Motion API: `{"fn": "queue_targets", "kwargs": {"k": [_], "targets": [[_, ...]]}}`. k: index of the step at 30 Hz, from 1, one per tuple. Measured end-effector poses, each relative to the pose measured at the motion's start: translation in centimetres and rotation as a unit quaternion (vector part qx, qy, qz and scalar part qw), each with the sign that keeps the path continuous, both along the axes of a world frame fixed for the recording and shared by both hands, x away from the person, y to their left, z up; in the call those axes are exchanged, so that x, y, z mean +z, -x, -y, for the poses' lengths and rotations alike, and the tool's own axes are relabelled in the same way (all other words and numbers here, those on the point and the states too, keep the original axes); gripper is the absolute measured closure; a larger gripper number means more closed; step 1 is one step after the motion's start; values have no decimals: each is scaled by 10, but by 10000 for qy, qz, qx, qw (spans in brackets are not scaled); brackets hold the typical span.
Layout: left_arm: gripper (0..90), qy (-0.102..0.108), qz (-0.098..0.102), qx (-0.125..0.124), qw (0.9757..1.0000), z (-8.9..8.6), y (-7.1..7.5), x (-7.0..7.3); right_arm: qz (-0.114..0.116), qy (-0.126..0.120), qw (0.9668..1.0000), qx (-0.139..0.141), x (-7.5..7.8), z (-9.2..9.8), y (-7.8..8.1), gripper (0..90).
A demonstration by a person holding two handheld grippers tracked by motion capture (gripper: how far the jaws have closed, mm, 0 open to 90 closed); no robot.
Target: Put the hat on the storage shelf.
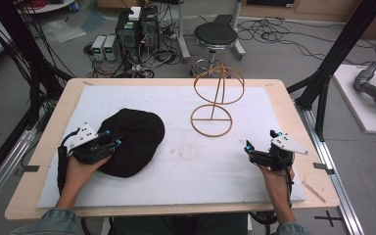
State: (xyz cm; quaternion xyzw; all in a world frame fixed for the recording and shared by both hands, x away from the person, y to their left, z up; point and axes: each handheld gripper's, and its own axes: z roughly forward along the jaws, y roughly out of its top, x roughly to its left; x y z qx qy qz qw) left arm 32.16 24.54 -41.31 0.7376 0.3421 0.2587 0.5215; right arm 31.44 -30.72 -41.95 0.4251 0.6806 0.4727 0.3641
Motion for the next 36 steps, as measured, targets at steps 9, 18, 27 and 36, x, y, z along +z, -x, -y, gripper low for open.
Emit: {"fn": "queue_targets", "kwargs": {"k": [9,18,27,36], "targets": [[701,89,304,12,9995,1,5,8,-20,2,10000,8,0,1,0,52],[720,158,783,-35,9968,5,11,17,-22,2,10000,-16,0,2,0,52],[722,402,968,-121,9944,7,14,29,-34,-51,10000,-35,0,3,0,53],[722,683,1233,-96,9900,0,16,54,-39,-89,9999,-38,0,5,0,52]]}}
